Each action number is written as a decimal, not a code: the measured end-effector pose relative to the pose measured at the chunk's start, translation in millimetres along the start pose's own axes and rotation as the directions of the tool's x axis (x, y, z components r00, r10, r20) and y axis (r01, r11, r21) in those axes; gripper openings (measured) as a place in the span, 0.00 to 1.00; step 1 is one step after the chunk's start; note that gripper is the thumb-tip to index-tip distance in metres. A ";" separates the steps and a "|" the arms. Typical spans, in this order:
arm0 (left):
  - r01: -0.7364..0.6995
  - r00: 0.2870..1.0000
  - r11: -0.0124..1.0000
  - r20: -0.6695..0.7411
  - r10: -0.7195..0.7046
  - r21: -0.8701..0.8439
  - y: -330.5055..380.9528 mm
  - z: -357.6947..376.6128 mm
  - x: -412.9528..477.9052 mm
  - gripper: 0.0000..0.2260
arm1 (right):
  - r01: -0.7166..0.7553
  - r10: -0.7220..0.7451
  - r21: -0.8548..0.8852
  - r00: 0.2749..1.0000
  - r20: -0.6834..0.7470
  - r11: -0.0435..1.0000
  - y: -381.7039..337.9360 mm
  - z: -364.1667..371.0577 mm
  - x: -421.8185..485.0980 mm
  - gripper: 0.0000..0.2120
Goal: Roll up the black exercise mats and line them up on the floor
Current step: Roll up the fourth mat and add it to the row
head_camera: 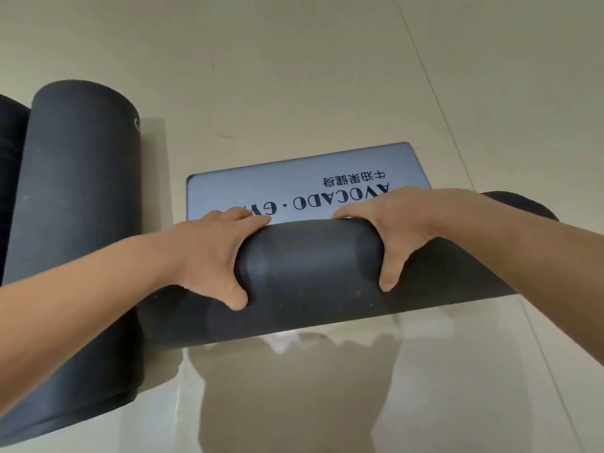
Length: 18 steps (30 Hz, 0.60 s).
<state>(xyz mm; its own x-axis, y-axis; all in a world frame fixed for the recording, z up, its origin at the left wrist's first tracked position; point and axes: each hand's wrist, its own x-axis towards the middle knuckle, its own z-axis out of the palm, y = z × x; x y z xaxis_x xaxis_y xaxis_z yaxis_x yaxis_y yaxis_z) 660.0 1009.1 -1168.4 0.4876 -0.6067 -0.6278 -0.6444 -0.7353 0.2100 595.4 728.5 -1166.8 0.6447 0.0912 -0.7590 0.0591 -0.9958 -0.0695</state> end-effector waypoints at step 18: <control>0.177 0.934 0.913 -0.354 -0.039 0.369 -26.0 59.2 35.0 0.68 | -0.235 0.148 -0.176 0.903 -0.403 0.956 -36.0 47.1 0.8 0.68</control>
<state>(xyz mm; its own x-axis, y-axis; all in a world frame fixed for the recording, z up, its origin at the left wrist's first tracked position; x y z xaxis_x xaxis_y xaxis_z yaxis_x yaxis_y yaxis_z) 658.9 1024.9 -1240.3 0.6891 -0.6454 -0.3295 -0.7186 -0.6672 -0.1960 557.9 764.4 -1195.4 0.8980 -0.0654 -0.4352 0.0386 -0.9733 0.2260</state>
